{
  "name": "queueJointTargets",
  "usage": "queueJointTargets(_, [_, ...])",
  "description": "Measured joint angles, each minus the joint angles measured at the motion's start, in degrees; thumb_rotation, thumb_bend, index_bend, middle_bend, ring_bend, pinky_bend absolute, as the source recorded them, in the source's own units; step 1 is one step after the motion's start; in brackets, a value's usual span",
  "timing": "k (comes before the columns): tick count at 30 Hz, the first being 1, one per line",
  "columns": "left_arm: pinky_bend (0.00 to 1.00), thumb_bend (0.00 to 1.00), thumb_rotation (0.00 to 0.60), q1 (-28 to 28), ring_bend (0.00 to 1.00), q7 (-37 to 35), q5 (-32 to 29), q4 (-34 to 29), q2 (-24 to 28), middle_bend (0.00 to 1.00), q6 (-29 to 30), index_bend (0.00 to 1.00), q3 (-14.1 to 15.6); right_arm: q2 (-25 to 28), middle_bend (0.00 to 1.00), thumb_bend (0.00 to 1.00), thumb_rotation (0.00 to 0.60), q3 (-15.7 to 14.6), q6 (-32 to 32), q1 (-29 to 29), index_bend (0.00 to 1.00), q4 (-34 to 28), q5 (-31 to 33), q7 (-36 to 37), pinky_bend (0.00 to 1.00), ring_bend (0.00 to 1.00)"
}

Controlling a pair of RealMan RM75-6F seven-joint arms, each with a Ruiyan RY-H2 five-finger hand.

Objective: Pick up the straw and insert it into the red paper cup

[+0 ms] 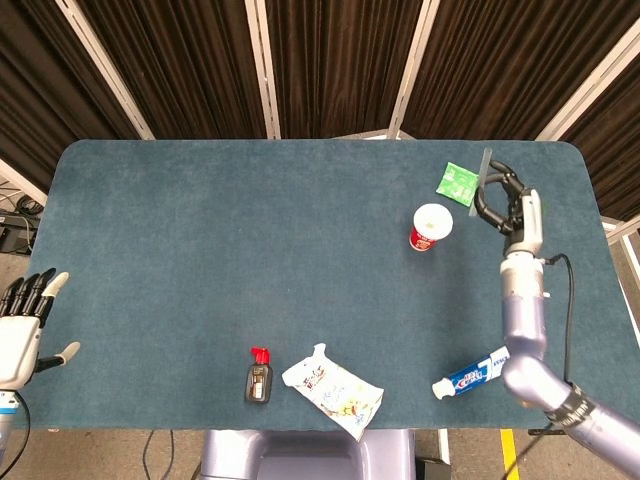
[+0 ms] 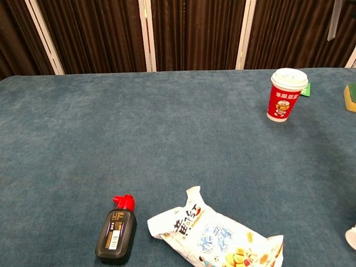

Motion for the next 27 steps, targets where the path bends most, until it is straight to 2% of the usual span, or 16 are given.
queueJointTargets(5, [0.0, 0.18, 0.6, 0.1, 0.0, -0.7, 0.2, -0.1, 0.2, 0.0, 0.1, 0.02, 0.1, -3.1, 0.19, 0.46, 0.6, 2.0, -0.9, 1.7, 0.61, 3.1, 0.1, 6.5, 0.0, 0.0])
queueJointTargets(8, [0.0, 0.18, 0.6, 0.2, 0.0, -1.1, 0.4, 0.0, 0.3, 0.0, 0.3, 0.02, 0.1, -5.2, 0.2, 0.46, 0.6, 2.1, -1.2, 2.5, 0.61, 5.9, -0.9, 9.6, 0.0, 0.0])
queueJointTargets(18, [0.0, 0.18, 0.6, 0.3, 0.0, -1.5, 0.8, 0.4, 0.1, 0.0, 0.7, 0.02, 0.1, -10.3, 0.2, 0.46, 0.6, -0.6, -0.9, 3.8, 0.62, 12.5, -4.8, 14.3, 0.0, 0.0])
queueJointTargets(27, [0.0, 0.18, 0.6, 0.1, 0.0, -1.3, 0.6, 0.3, 0.1, 0.0, 0.4, 0.02, 0.0, -12.0, 0.2, 0.46, 0.6, -2.1, -2.8, 4.2, 0.62, 15.9, -4.4, 15.3, 0.0, 0.0])
